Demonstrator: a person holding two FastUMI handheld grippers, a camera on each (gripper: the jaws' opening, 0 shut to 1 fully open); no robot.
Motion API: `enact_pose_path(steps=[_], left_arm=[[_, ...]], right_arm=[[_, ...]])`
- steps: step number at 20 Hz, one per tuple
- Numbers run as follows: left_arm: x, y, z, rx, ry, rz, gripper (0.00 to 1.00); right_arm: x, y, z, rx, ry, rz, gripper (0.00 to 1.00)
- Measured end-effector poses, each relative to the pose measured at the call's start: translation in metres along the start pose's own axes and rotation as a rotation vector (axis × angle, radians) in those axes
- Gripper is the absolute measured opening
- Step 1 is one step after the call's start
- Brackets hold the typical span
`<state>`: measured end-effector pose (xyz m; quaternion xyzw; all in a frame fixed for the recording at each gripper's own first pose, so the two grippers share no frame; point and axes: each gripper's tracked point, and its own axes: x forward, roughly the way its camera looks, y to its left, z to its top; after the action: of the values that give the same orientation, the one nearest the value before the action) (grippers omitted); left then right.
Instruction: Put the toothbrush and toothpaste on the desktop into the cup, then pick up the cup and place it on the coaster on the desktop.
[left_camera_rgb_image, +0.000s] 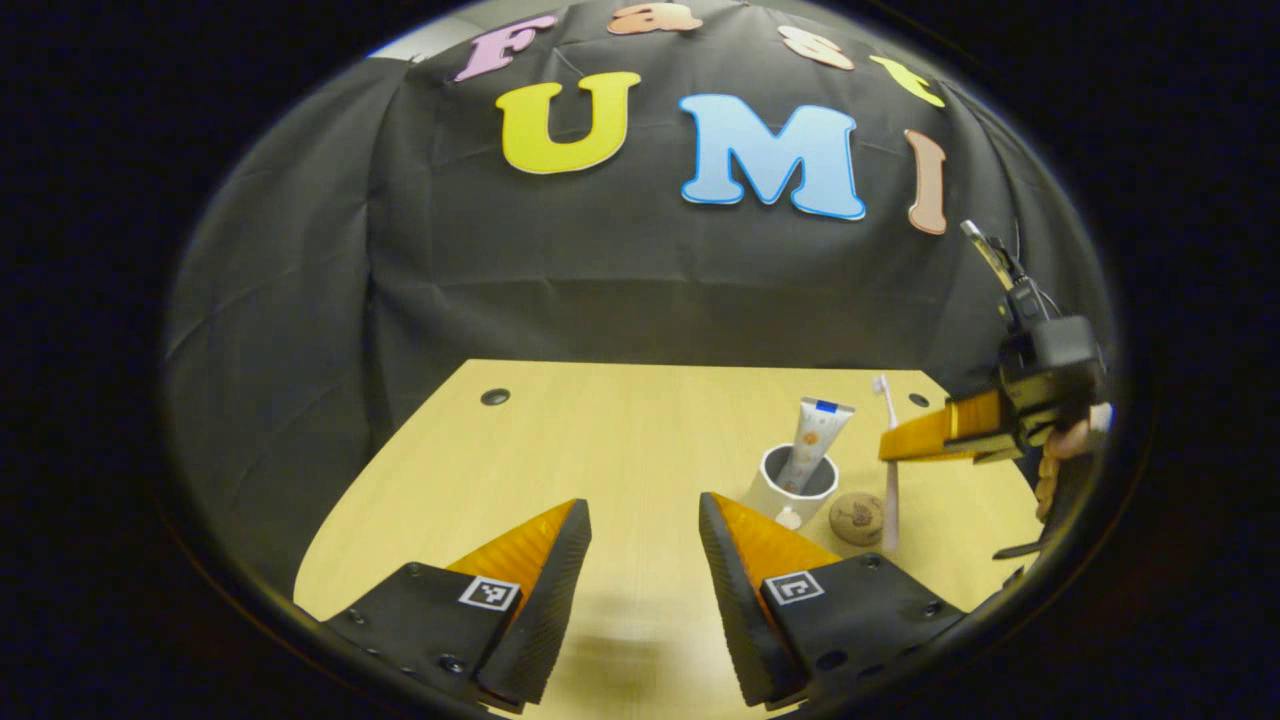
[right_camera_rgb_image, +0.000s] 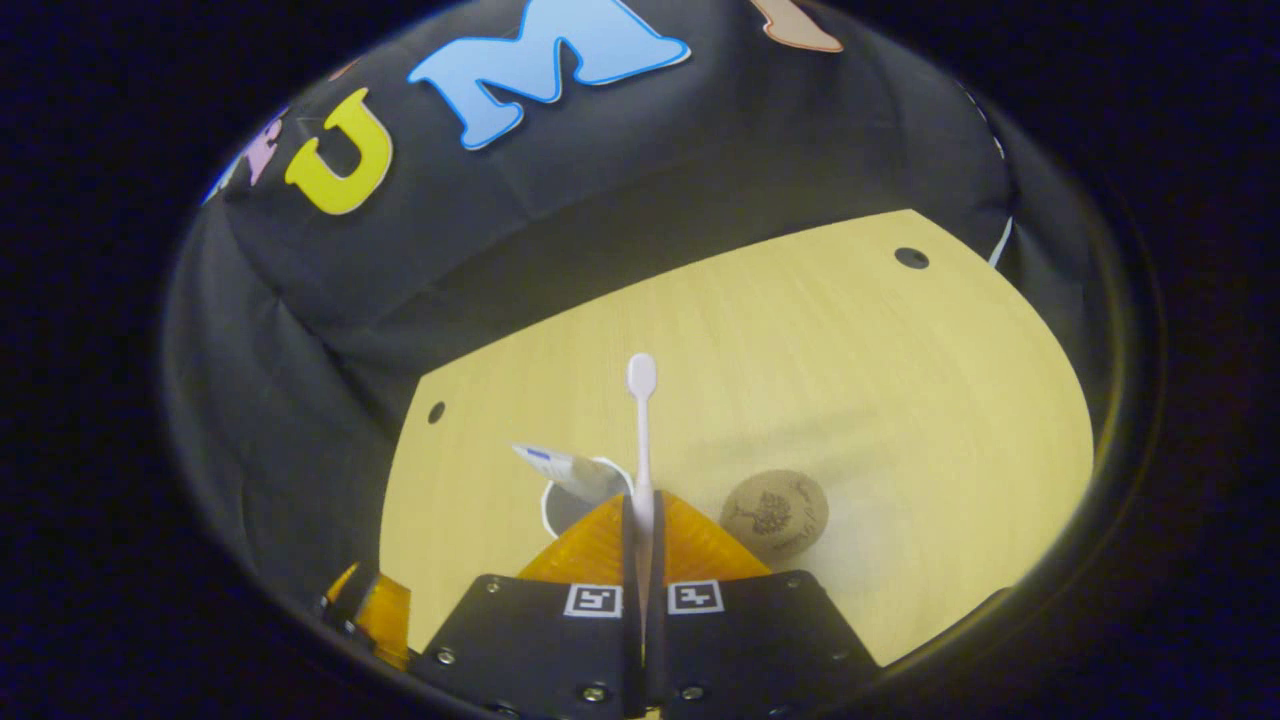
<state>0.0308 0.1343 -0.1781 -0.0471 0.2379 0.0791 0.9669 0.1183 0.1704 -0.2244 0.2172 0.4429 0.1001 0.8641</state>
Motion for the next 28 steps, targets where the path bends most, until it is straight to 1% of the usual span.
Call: enact_pose_path(steps=[3, 5, 8, 9, 10, 12, 14, 16, 19, 20, 23, 25, 27, 28], left_arm=[[-0.008, 0.011, -0.005, -0.013, 0.019, 0.013, 0.74], [-0.010, 0.018, -0.007, -0.017, 0.027, 0.027, 0.75], [-0.014, 0.028, -0.010, -0.021, 0.043, 0.038, 0.74], [-0.014, 0.031, -0.012, -0.021, 0.048, 0.041, 0.75], [-0.017, 0.033, -0.013, -0.021, 0.053, 0.043, 0.74], [-0.017, 0.037, -0.015, -0.016, 0.064, 0.046, 0.74], [-0.016, 0.036, -0.016, -0.001, 0.075, 0.043, 0.74], [-0.016, 0.033, -0.016, 0.015, 0.083, 0.033, 0.75], [-0.009, 0.024, -0.010, 0.026, 0.088, 0.011, 0.75], [-0.008, 0.019, -0.010, 0.030, 0.089, 0.003, 0.76], [-0.008, 0.006, -0.009, 0.045, 0.090, -0.024, 0.75], [-0.003, -0.002, -0.005, 0.061, 0.088, -0.040, 0.75], [-0.001, -0.009, -0.005, 0.075, 0.085, -0.054, 0.75], [-0.003, -0.012, -0.006, 0.080, 0.084, -0.060, 0.75]], right_arm=[[0.016, 0.003, 0.022, 0.078, -0.029, -0.003, 0.02], [0.029, -0.003, 0.033, 0.117, -0.036, -0.004, 0.03], [0.053, -0.007, 0.044, 0.155, -0.060, -0.011, 0.03], [0.058, -0.006, 0.045, 0.158, -0.070, -0.018, 0.03], [0.062, -0.005, 0.046, 0.153, -0.080, -0.025, 0.03], [0.064, 0.000, 0.045, 0.113, -0.125, -0.037, 0.03], [0.058, 0.001, 0.044, 0.055, -0.196, -0.032, 0.03], [0.057, 0.005, 0.042, -0.016, -0.257, -0.025, 0.03], [0.051, 0.009, 0.041, -0.086, -0.338, -0.030, 0.03], [0.048, 0.011, 0.038, -0.104, -0.355, -0.022, 0.03], [0.040, 0.012, 0.032, -0.144, -0.402, -0.020, 0.04], [0.033, 0.011, 0.028, -0.164, -0.425, -0.030, 0.04], [0.025, 0.010, 0.027, -0.199, -0.451, -0.047, 0.08], [0.024, 0.010, 0.025, -0.218, -0.460, -0.053, 0.08]])
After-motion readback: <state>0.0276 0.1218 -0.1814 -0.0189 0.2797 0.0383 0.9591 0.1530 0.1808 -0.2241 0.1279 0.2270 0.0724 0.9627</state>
